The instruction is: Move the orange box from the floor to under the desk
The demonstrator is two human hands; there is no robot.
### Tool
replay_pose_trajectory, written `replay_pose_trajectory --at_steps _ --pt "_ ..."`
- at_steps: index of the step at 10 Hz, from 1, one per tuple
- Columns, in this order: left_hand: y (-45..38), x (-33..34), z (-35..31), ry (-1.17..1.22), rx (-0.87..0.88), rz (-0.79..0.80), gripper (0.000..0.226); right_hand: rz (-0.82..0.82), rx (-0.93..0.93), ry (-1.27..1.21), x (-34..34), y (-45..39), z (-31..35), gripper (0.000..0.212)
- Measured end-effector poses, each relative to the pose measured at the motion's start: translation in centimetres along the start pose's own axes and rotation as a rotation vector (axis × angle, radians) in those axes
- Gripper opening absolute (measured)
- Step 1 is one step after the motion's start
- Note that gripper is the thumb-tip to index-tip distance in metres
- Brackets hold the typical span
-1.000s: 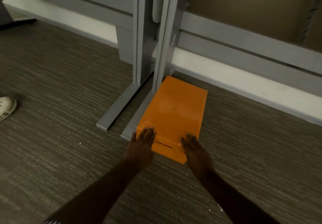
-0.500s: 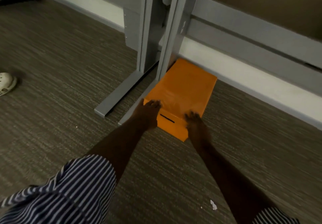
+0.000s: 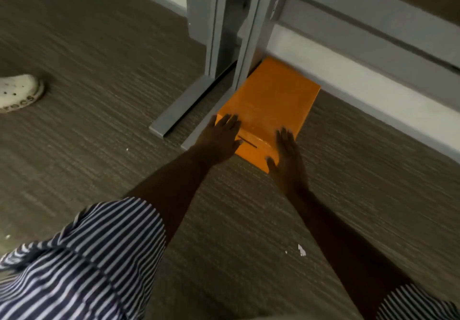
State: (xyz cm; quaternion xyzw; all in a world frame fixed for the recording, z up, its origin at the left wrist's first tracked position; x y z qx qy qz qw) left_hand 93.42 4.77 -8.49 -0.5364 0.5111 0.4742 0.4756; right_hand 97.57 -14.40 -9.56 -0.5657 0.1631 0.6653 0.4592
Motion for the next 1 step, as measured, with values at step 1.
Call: replay_pose_trajectory --at_steps 1 --pt "4.06 -1.47 -0.93 0.039 0.021 -0.092 0.07 0.03 -0.079 0.018 -2.53 2.25 3.08 0.076"
Point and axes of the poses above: each hand's wrist, its own y-axis away from the middle knuckle, its own x-axis out of the palm, z = x × y, the point moved 7 cm from there along -y, towards the middle knuckle, and after that the axes turned 7 degrees about -z, right-handed, at the moved point
